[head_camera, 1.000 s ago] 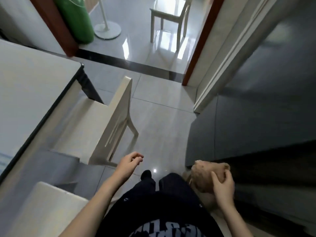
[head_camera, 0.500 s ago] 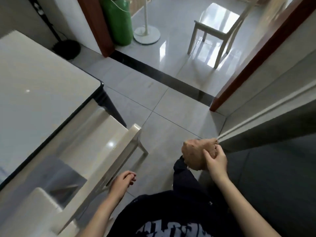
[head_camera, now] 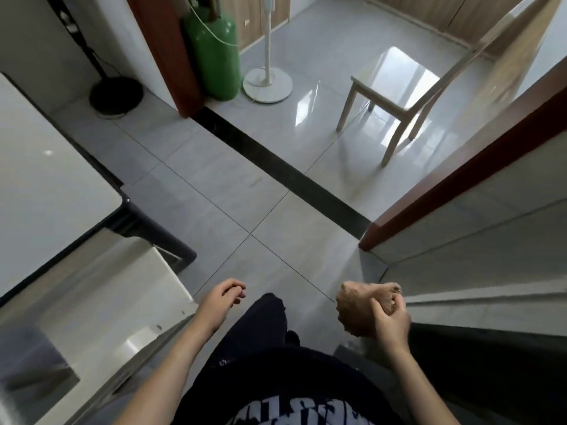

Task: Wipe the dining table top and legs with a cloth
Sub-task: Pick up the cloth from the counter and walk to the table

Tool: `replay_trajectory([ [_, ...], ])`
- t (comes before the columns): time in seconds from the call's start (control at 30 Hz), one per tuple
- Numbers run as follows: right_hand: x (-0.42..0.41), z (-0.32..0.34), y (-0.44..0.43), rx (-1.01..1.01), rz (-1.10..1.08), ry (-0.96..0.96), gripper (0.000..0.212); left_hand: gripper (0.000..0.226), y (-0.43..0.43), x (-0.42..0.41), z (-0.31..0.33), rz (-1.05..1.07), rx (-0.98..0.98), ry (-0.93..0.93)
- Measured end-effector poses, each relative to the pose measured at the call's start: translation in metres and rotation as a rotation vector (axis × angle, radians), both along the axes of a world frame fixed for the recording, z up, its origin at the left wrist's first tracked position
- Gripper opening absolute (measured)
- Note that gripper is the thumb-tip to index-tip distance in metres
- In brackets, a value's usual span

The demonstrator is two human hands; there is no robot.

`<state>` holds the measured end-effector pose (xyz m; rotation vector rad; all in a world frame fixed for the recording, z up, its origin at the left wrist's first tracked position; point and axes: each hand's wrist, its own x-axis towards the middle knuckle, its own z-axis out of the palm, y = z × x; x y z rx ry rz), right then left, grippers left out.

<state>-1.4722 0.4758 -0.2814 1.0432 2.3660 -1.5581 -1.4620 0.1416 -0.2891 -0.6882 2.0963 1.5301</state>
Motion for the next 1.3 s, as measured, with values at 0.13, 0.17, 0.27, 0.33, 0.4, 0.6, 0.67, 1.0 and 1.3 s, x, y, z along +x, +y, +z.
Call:
replay_trajectory([
  [0.13, -0.064, -0.010, 0.023, 0.057, -0.027, -0.008, 0.016, 0.021, -0.006, -0.057, -0.014, 0.068, -0.011, -0.005],
  [0.17, -0.084, -0.013, 0.024, 0.069, -0.019, -0.006, 0.015, 0.022, -0.010, -0.071, -0.019, 0.095, -0.012, -0.004],
  [0.27, -0.153, -0.021, 0.016, 0.071, 0.036, -0.002, 0.014, 0.023, -0.026, -0.112, -0.040, 0.186, -0.003, -0.028],
  [0.33, -0.203, -0.019, -0.001, 0.071, 0.117, 0.021, 0.013, 0.024, -0.038, -0.138, -0.052, 0.265, 0.019, -0.055],
  [0.4, -0.254, -0.010, -0.025, 0.073, 0.235, 0.051, 0.012, 0.024, -0.049, -0.162, -0.057, 0.348, 0.026, -0.083],
  [0.6, -0.398, 0.004, -0.100, 0.036, 0.561, 0.062, 0.014, 0.025, -0.075, -0.224, -0.048, 0.577, 0.028, -0.097],
  [0.67, -0.442, 0.006, -0.117, 0.053, 0.630, 0.064, 0.016, 0.026, -0.081, -0.245, -0.044, 0.647, 0.032, -0.102],
  [1.0, -0.671, -0.007, -0.215, 0.158, 0.998, 0.015, 0.035, 0.017, -0.083, -0.355, -0.043, 1.109, 0.052, -0.081],
  [1.3, -0.773, 0.006, -0.391, 0.166, 1.488, 0.016, 0.055, 0.015, -0.068, -0.395, -0.027, 1.545, 0.058, -0.123],
])
